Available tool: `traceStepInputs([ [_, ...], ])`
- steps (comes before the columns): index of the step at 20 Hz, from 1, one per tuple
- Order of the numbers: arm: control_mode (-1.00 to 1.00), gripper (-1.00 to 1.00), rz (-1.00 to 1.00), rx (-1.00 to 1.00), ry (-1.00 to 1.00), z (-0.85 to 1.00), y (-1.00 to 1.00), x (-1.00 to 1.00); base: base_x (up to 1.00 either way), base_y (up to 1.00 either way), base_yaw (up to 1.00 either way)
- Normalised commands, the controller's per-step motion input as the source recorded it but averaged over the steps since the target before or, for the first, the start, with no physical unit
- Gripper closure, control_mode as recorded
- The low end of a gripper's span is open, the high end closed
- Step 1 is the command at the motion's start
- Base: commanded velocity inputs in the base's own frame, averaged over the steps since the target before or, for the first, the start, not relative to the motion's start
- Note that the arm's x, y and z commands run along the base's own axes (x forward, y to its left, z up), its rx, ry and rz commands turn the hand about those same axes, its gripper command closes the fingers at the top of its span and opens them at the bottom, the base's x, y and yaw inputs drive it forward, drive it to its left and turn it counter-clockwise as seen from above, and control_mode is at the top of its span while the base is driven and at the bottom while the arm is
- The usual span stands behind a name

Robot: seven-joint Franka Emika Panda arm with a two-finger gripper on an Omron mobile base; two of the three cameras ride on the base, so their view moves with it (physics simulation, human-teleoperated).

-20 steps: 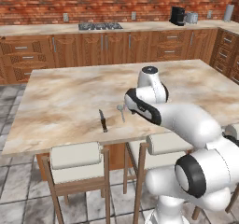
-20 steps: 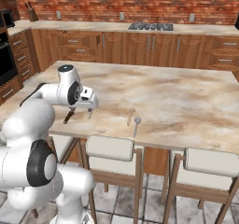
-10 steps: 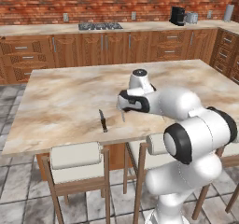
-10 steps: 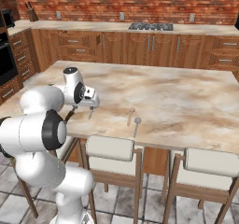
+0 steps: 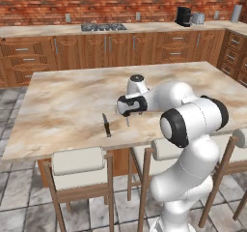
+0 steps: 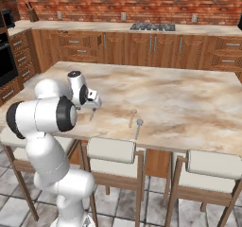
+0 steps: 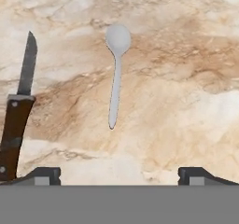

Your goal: Pick up the metallic utensils from the counter and place them in the open drawer. Make sure not to pick up any wooden utensils.

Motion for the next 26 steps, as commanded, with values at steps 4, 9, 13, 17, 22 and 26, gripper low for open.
traceStepInputs([
  [4,-1.0,-1.0,0.0,0.0,0.0,-0.29,0.0,0.34,0.0,0.0,0.0],
  [9,-1.0,-1.0,0.0,0.0,0.0,-0.37,0.01,0.29,0.0,0.0,0.0],
  [13,-1.0,-1.0,0.0,0.0,0.0,-0.35,0.13,0.47,0.0,0.0,0.0],
  [17,-1.0,-1.0,0.0,0.0,0.0,-0.23,0.1,0.48,0.0,0.0,0.0],
  [22,-1.0,-1.0,0.0,0.0,0.0,-0.19,0.0,0.45,0.0,0.0,0.0],
  [26,-1.0,-1.0,0.0,0.0,0.0,-0.11,0.0,0.41,0.0,0.0,0.0],
])
